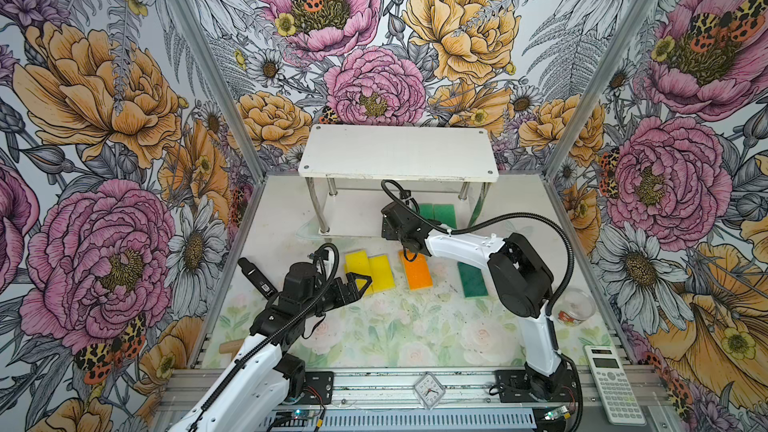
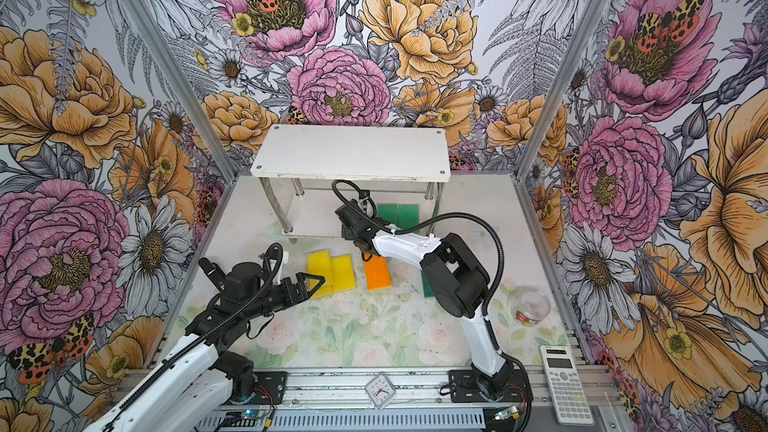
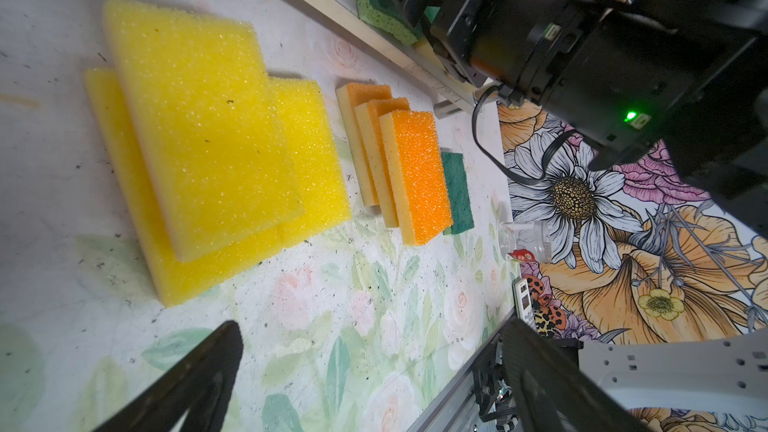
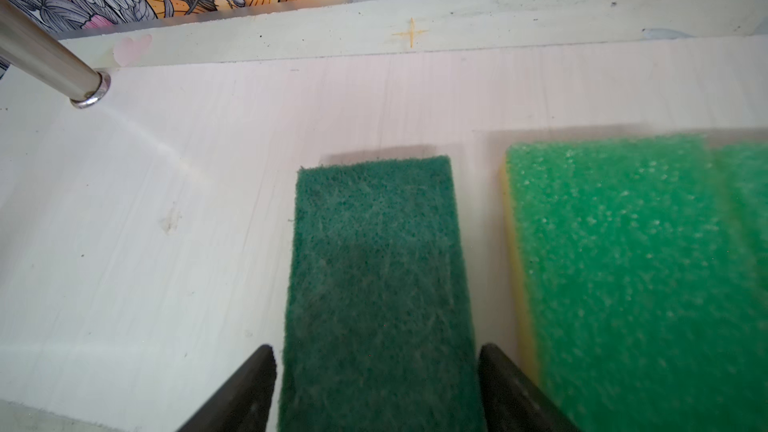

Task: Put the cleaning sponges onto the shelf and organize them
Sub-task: 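Lower the dark green pad onto the lower shelf beside the green sponges, open right gripper, then withdraw the right gripper from the shelf over the second dark green pad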

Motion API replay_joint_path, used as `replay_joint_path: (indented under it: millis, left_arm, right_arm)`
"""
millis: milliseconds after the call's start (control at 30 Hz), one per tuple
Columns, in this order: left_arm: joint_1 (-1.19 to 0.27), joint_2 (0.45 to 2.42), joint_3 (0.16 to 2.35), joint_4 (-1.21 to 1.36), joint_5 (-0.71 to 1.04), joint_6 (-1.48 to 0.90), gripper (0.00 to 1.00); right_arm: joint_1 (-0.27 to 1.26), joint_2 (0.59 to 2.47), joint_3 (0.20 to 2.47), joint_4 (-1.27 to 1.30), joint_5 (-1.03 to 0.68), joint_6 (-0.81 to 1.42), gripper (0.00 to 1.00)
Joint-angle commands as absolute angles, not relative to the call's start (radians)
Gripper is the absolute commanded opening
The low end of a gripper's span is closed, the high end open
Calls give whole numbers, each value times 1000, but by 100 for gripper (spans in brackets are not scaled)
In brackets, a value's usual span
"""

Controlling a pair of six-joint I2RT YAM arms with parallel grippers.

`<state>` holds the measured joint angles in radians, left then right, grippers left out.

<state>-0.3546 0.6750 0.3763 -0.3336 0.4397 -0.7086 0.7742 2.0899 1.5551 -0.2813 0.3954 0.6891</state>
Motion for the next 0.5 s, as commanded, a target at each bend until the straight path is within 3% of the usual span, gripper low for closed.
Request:
replay_joint_path:
  millis: [0,467]
  left_arm:
    - [-345,664,365,-332,449,-713,99]
    - [-345,663,364,-334,445,-725,99]
  right_arm:
    - [787,2042,1555,-278,429,675,79]
    - [834,1823,1395,-281,423,594,84]
